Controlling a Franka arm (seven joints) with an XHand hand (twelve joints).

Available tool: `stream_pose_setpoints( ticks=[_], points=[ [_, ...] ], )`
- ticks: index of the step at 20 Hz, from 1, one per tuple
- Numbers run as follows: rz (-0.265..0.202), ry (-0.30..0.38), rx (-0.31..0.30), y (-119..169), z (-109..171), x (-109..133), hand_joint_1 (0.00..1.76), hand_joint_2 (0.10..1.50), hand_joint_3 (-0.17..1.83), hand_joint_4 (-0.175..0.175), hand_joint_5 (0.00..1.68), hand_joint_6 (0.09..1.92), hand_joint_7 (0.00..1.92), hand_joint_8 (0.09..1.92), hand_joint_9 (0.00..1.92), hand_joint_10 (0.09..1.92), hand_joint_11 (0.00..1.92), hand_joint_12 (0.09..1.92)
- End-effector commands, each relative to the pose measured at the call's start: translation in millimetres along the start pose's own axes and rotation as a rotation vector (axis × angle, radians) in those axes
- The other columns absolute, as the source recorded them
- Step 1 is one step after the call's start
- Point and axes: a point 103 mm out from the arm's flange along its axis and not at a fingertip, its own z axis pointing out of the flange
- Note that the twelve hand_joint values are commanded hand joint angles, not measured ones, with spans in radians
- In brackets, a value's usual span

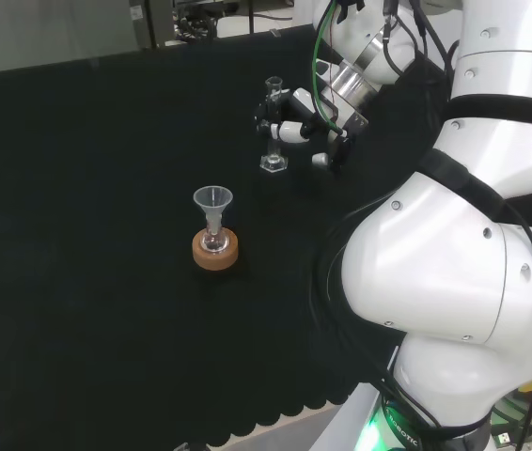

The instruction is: Put the graduated cylinder back on the table.

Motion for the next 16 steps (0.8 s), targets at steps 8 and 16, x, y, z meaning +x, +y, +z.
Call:
stream_pose_setpoints(
  ticks=[8, 16],
  points=[
    [0.018, 0.007, 0.040, -5, -13, -1, 0.87, 1.02, -0.17, -0.039, 0.54, 0.63, 0.58, 0.58, 0.98, 0.09, 0.55, 1.23],
    [0.025, -0.046, 0.020, -8, -43, 13, 0.77, 0.95, -0.17, -0.055, 0.38, 0.37, 0.36, 0.64, 0.80, 0.09, 0.39, 1.31]
  ],
)
